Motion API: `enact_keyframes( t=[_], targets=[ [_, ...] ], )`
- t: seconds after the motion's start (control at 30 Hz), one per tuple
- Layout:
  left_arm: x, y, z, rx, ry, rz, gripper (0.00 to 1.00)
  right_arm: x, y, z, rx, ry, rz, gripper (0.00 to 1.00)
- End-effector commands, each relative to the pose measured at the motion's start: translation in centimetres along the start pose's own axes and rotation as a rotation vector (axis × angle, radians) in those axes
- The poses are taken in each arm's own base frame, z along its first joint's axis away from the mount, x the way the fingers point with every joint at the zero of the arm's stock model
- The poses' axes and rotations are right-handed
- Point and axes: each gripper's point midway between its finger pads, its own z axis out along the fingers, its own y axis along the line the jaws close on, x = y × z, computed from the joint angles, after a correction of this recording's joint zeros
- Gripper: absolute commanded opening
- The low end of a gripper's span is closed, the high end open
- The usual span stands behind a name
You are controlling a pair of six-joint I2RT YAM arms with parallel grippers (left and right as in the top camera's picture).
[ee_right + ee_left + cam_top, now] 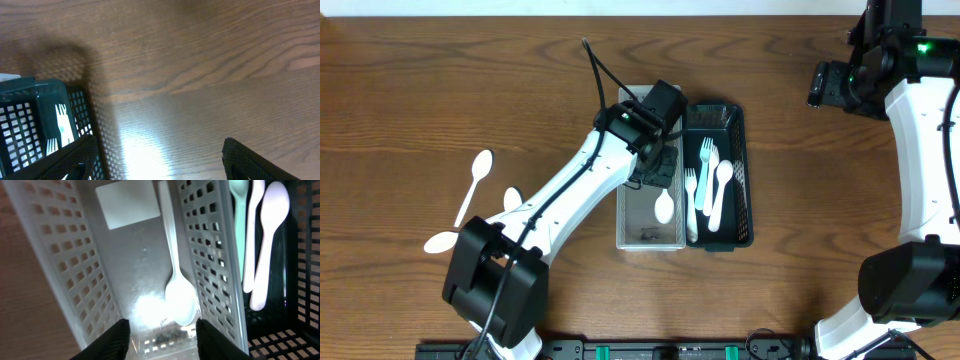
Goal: Pack container
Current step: 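Carry the white spoon right and drop it into the clear basket, then move the left gripper back left and lower onto another white spoon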
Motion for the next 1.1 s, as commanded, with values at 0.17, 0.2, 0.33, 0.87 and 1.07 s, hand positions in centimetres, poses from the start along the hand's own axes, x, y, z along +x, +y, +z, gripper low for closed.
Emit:
enact_keyframes(
  t=[0.17,0.2,0.33,0.87,1.07],
  targets=[
    [-1.7,7.7,-11.9,-0.195,-0.224,-0.09,0.52,0.0,-1.5,0.6,0.028,0.015,0.011,0.84],
    [-1.4,9.2,-13.1,-0.208,-0.241,-0.125,0.54,0.0,-1.6,0.6,0.029,0.016,0.014,0.84],
    [1.1,15.7,-16.3,-0.264,-0.246,-0.345,0.56,0.0,-1.6,0.6,0.029,0.015,0.015,0.84],
    [11.6,23.3,-2.6,-0.144,0.054,-0.685,0.58,0.0,-2.8,0.6,0.037,0.018,0.042,0.83],
    [14.1,23.1,0.9,-0.143,0.09,-0.676,0.59,-0.1,-3.3,0.6,0.041,0.018,0.053,0.83]
  ],
)
